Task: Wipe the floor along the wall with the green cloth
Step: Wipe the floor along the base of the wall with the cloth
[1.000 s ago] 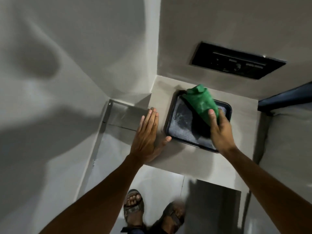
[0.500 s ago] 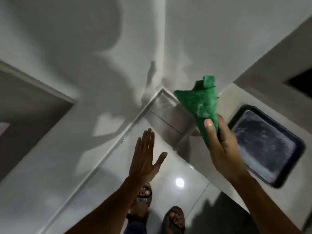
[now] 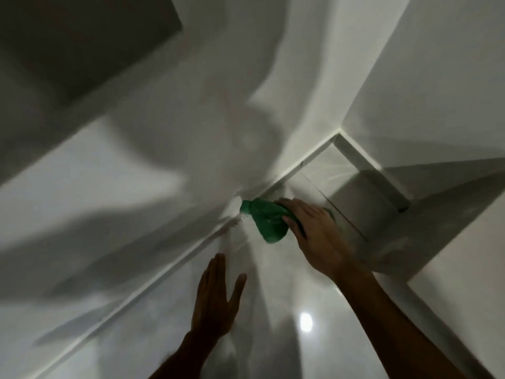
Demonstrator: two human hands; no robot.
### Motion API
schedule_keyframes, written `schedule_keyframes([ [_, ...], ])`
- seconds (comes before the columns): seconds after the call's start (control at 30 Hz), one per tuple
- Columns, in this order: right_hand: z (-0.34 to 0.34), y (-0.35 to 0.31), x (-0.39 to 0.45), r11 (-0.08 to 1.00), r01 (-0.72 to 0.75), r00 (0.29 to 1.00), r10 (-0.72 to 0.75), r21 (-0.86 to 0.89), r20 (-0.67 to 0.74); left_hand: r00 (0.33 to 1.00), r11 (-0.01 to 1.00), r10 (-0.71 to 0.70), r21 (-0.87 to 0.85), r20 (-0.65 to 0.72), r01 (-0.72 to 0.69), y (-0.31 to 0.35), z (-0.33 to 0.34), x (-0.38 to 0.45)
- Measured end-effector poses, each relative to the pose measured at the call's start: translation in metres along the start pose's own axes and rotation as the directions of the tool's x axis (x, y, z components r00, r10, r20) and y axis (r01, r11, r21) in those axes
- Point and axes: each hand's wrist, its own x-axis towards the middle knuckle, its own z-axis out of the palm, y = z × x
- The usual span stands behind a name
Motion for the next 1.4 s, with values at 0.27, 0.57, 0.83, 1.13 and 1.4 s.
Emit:
schedule_keyframes([
  [0.27, 0.126, 0.049, 0.038, 0.954, 0.292, 0.928, -0.299, -0.065, -0.223, 0.986, 0.975, -0.069, 0.201, -0.154, 0.099, -0.092, 0.124, 0.043],
  [0.57, 0.217, 0.114, 0.045, 0.781, 0.621, 0.762, -0.582, -0.069, 0.284, 0.918, 0.932, 0.152, 0.363, -0.366, -0.01, -0.12, 0.136, 0.056],
  [0.83, 0.231, 0.059, 0.013, 0.975, 0.177, 0.984, -0.173, -0.132, 0.038, 0.891, 0.954, 0.04, 0.283, -0.453, 0.101, -0.137, 0.122, 0.046],
  [1.13, 0.246, 0.084, 0.046, 0.881, 0.263, 0.965, -0.237, -0.395, 0.112, 0.871, 0.955, 0.056, 0.28, -0.488, 0.095, -0.146, 0.123, 0.048],
  [1.4, 0.249, 0.087, 0.036, 0.839, 0.339, 0.941, -0.294, -0.425, 0.171, 0.887, 0.947, 0.066, 0.309, -0.458, 0.088, -0.149, 0.122, 0.046],
])
